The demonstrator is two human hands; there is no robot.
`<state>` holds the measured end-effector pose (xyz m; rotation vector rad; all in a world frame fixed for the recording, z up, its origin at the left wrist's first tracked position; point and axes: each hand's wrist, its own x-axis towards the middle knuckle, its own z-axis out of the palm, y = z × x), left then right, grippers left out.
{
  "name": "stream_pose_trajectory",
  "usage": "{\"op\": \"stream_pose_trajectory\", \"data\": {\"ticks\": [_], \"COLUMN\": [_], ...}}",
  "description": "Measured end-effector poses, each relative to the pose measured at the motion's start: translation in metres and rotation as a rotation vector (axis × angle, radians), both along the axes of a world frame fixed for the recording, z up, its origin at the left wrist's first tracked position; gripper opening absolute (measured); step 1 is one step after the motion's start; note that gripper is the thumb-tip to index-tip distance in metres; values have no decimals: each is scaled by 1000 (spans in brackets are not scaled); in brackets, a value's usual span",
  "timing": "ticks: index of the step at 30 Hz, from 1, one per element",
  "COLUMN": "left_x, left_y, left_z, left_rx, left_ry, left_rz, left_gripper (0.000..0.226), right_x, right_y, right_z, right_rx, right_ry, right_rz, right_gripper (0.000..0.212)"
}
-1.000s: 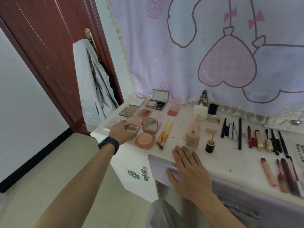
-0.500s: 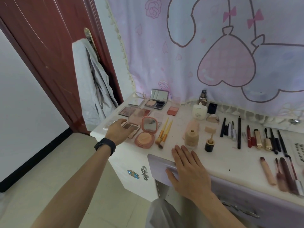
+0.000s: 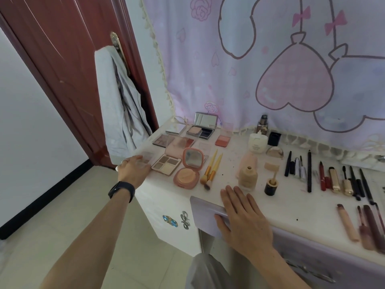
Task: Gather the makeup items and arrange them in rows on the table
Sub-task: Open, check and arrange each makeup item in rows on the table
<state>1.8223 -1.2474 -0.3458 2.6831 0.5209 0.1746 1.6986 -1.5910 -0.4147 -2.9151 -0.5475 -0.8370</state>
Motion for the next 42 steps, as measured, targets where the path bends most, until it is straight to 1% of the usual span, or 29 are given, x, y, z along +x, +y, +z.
{"op": "stream_pose_trajectory", "data": {"ticks": [4, 6, 7, 10, 14, 16, 20, 23, 25, 27, 28, 29, 30, 31, 32, 33, 34, 35, 36, 39, 42], "left_x": [3, 2, 0, -10, -20, -28, -56, -81, -98, -116, -125, -134, -143, -152, -159, -166, -172, -176, -179, -185, -187], "left_y": [9, 12, 11, 11, 9, 2, -32, -66, -89, -111, -121, -130, -138, -146, -153, -159, -166, -173, -179, -199, -218], "left_z": [-1, -3, -2, -1, 13, 22, 38, 41, 41, 42, 42, 41, 39, 36, 33, 30, 27, 25, 23, 22, 20], "left_rx": [33, 59, 13, -205, -456, -585, -801, -880, -910, -931, -945, -948, -928, -876, -807, -736, -673, -622, -586, -558, -635], "left_ry": [81, 85, 44, -119, -294, -383, -518, -548, -553, -563, -559, -549, -537, -520, -497, -473, -451, -429, -412, -397, -354], "left_rz": [-15, -18, 11, 116, 242, 252, 137, -22, -109, -180, -219, -267, -327, -396, -464, -526, -585, -638, -682, -763, -783], "left_gripper": [54, 54, 54, 55, 46, 44, 35, 23, 25, 36, 41, 44, 46, 49, 53, 58, 62, 65, 68, 72, 80], "right_x": [-1, -1, -1, -1, -1, -2, -1, -4, -8, -10, -12, -15, -21, -27, -33, -38, -43, -48, -54, -66, -76], "right_y": [1, 1, 0, 0, 1, 1, 0, -1, -1, -1, -1, -3, -4, -7, -10, -14, -20, -27, -34, -53, -66], "right_z": [4, 4, 4, 3, 3, 4, 5, 9, 16, 23, 27, 35, 44, 55, 65, 74, 82, 87, 91, 89, 84], "right_rx": [3, 5, 4, 1, 3, 0, 14, 27, 23, 68, 170, 343, 596, 876, 1153, 1359, 1504, 1592, 1628, 1673, 1949], "right_ry": [12, 19, 23, 29, 26, 32, 61, 113, 178, 268, 341, 418, 479, 540, 591, 642, 717, 771, 799, 838, 932], "right_rz": [-1, 1, 2, -5, -3, -1, -1, 6, 13, 25, 42, 55, 58, 67, 90, 94, 86, 67, 48, -52, -114], "right_gripper": [64, 65, 65, 65, 66, 67, 67, 67, 67, 65, 62, 57, 49, 39, 34, 37, 42, 43, 41, 23, 15]}}
